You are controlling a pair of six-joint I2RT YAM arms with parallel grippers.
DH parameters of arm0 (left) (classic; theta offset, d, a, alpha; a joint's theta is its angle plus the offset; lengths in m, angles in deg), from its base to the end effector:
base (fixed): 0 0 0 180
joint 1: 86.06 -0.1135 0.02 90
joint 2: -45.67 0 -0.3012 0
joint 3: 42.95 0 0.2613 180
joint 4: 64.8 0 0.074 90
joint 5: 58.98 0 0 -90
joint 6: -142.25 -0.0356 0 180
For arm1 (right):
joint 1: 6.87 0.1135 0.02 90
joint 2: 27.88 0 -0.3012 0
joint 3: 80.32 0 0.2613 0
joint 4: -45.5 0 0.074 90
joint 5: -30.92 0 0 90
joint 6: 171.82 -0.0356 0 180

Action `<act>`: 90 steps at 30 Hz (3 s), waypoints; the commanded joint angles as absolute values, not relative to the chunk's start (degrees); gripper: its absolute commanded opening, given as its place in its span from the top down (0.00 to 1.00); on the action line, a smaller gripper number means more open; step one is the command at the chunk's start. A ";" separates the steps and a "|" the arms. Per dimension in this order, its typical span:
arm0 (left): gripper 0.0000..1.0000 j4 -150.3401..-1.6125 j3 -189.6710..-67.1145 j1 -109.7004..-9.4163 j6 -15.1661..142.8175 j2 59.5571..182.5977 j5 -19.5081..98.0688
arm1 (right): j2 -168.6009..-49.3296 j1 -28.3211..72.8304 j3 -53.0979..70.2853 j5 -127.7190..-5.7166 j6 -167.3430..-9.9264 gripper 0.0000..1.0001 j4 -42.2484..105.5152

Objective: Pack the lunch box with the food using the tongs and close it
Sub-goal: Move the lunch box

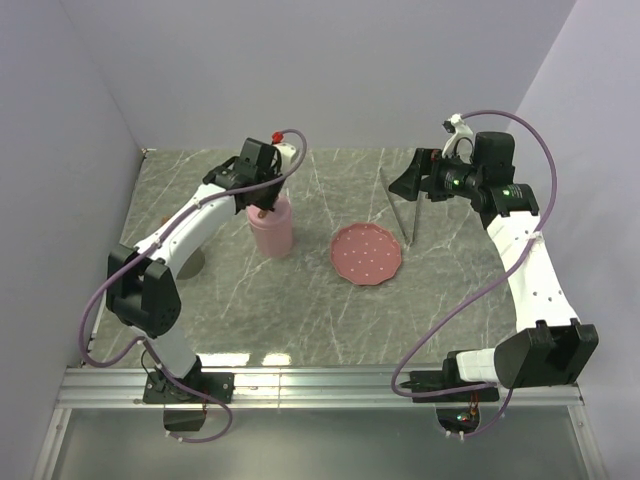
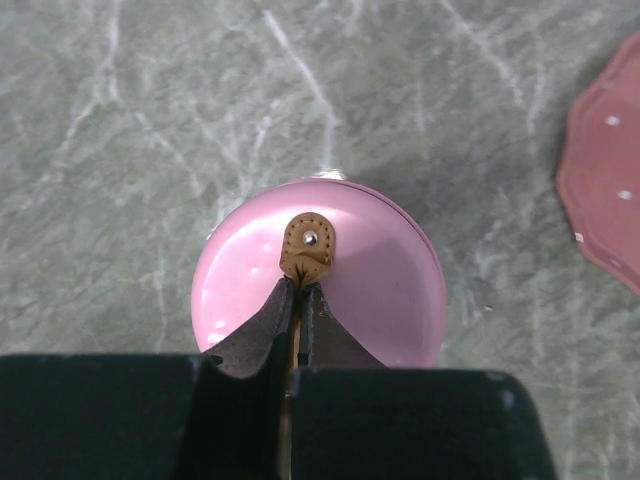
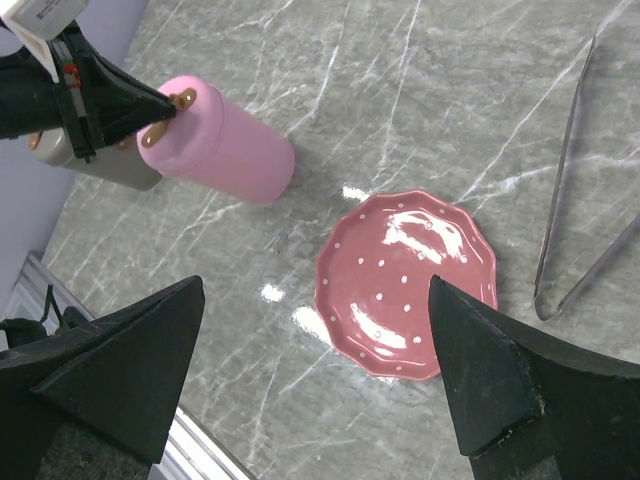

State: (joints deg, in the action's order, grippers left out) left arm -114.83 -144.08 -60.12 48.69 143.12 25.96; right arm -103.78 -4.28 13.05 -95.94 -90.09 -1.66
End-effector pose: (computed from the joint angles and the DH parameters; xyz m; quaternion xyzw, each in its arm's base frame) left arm 0.3569 -0.1701 0.3497 0.2203 0.9010 -0.0319 0.3723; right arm 0.2836 0.0342 0.4333 -0.1180 0.8272 0.3172 0.4486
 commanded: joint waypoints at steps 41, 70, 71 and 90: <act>0.85 -116.13 -142.18 -87.19 34.23 143.76 20.91 | -101.27 -4.76 11.45 -97.22 -90.43 0.00 0.32; 0.01 -119.13 -155.45 -87.73 40.20 130.94 49.99 | -99.87 -4.76 13.03 -94.86 -84.03 0.00 -5.64; 0.01 -118.95 -155.28 -87.64 41.25 130.40 51.48 | -99.69 -4.76 12.85 -94.41 -83.15 0.00 -6.17; 0.01 -112.98 -131.99 -83.69 43.72 118.10 60.20 | -86.16 -4.76 -6.57 -89.49 -72.68 0.00 -9.35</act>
State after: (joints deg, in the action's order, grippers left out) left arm -115.66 -132.52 -84.06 45.26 122.60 56.97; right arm -88.26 -4.30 -5.57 -90.06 -73.79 -10.29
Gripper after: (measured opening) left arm 0.994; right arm 0.996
